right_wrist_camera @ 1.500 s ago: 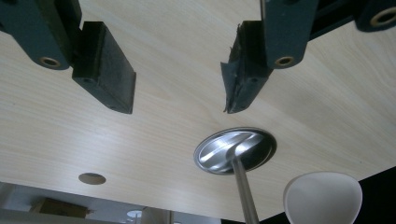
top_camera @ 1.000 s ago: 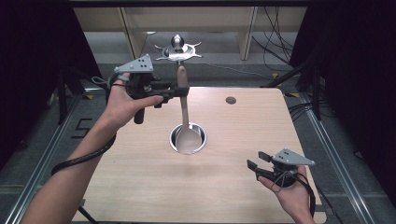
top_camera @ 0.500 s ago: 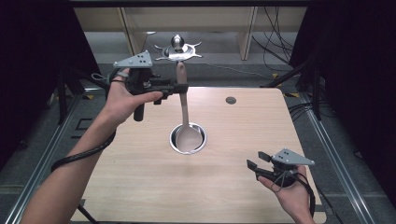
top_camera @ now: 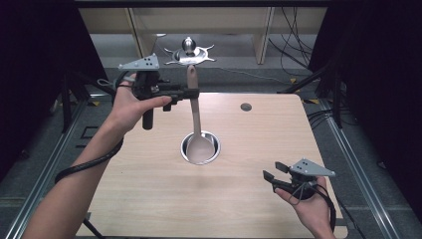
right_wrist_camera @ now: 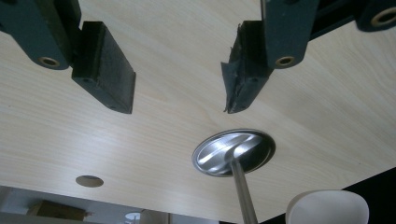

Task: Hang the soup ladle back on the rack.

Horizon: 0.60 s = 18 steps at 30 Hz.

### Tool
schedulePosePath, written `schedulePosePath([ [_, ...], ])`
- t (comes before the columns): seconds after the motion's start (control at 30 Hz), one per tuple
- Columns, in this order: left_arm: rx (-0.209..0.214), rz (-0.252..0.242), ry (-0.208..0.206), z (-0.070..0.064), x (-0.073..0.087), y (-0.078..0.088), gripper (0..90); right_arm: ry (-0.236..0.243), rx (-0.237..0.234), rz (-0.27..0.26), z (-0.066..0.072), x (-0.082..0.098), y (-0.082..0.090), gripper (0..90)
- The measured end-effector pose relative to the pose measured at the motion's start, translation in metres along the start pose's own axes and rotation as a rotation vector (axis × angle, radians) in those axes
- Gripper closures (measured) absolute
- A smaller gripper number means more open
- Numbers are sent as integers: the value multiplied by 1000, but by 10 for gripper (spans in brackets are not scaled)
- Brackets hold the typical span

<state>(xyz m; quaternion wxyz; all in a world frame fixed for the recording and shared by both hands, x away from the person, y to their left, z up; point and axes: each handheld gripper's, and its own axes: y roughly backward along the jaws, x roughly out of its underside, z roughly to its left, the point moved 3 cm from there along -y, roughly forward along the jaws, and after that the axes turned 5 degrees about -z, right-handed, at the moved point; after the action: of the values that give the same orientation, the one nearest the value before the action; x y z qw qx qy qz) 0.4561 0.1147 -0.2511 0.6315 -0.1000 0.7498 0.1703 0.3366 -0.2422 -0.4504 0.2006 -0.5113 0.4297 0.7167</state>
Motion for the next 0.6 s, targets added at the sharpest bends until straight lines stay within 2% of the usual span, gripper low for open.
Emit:
schedulePosePath([
  [0.03,2,-6,6,0,1,0,734,-15,0,6,1,0,1,432],
  [0.27,10,-47,51,3,5,3,730,-7,-1,-4,0,0,0,432],
  [0.6,-20,-78,92,9,11,4,716,-4,1,3,0,1,0,432],
])
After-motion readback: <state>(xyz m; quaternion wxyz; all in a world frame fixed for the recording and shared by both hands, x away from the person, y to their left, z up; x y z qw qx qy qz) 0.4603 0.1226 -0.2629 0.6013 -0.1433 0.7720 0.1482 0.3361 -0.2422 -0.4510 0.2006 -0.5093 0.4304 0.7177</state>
